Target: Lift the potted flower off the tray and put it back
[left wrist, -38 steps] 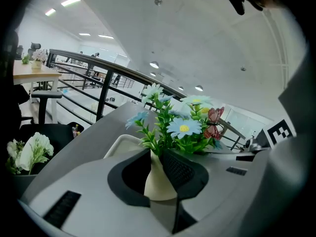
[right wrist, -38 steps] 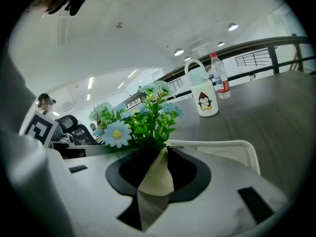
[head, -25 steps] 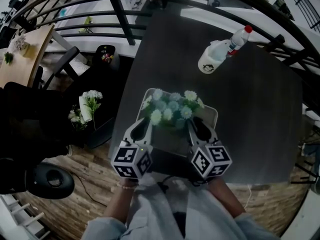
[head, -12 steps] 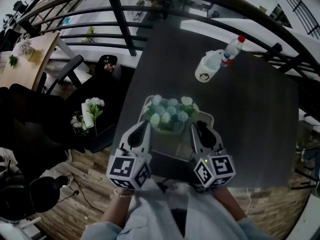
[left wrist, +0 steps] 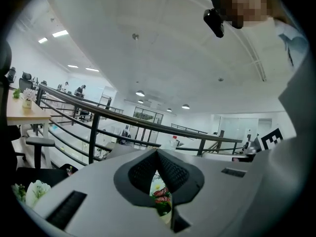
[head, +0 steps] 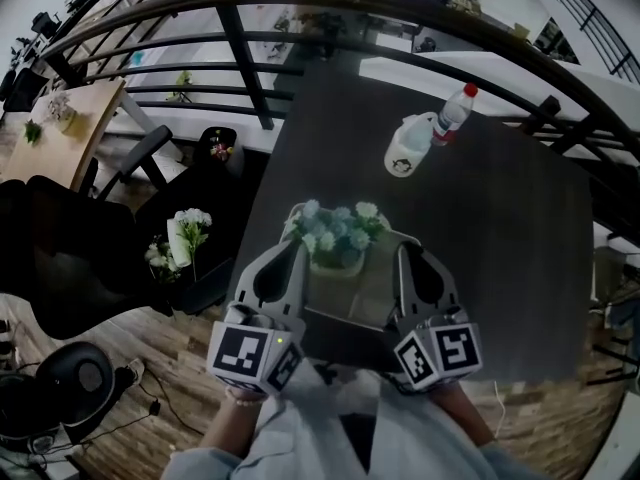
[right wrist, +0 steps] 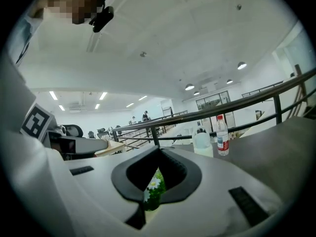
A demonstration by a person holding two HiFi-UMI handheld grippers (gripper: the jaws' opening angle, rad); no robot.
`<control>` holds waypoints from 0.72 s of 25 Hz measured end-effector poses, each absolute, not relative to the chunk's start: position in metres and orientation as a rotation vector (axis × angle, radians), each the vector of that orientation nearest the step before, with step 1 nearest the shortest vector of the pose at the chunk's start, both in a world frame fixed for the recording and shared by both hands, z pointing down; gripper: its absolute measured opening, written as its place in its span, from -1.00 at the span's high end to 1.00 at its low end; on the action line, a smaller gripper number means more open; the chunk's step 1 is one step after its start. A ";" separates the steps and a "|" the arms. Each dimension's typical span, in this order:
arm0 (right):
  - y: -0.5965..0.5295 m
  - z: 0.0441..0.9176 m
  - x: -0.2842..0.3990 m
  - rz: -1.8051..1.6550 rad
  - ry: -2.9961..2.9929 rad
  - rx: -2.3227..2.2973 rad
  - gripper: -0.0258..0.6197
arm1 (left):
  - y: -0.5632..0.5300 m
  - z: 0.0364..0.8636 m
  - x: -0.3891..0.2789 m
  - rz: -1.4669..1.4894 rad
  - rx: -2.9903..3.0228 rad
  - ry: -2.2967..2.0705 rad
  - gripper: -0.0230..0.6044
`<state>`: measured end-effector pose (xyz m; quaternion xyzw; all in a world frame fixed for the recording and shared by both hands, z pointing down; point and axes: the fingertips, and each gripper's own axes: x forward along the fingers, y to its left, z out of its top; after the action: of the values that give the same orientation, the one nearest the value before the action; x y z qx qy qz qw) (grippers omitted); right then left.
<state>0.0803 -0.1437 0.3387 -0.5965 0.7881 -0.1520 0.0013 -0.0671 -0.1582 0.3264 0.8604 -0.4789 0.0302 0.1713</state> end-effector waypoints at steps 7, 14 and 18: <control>-0.140 0.307 0.080 -0.386 2.449 -1.809 0.92 | -0.157 0.293 -0.066 -0.010 2.520 -1.395 0.92; -0.135 0.279 0.073 -0.234 2.459 -1.768 0.92 | -0.154 0.265 -0.066 -0.086 2.568 -1.416 0.92; -0.134 0.272 0.069 -0.191 2.475 -1.756 0.92 | -0.151 0.254 -0.065 -0.111 2.621 -1.421 0.92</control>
<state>0.0688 -0.1343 0.2715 -0.5766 0.8130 -0.0627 0.0504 -0.0653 -0.1506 0.2543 0.8758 -0.4748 -0.0372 0.0788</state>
